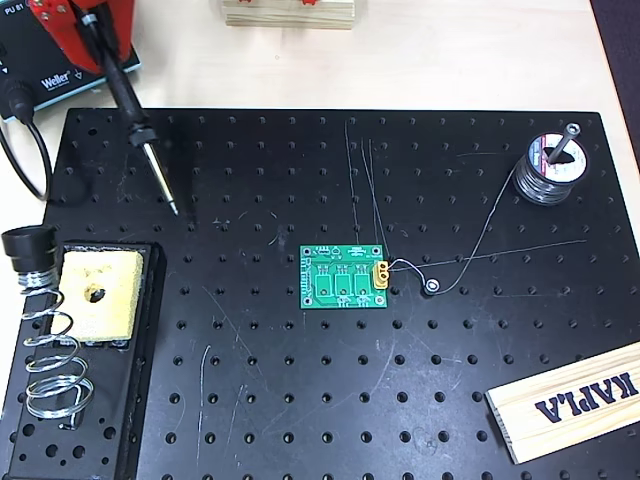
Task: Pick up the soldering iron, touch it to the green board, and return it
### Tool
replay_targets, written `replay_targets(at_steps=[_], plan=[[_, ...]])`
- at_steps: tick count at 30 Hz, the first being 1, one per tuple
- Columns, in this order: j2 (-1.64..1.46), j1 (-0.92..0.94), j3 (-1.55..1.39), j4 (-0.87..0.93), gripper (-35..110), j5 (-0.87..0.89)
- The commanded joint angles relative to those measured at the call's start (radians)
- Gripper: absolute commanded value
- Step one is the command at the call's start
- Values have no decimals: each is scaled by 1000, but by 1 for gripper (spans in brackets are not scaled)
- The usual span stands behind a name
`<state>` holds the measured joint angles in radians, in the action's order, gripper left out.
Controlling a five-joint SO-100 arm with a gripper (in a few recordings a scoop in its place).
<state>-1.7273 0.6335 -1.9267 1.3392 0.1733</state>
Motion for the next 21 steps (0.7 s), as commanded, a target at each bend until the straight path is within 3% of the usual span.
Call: replay_targets(at_steps=[1, 13, 21], plan=[[-37, 14, 146, 69, 0, -3], [219, -18, 742, 308, 0, -34], [245, 26, 816, 325, 0, -75]])
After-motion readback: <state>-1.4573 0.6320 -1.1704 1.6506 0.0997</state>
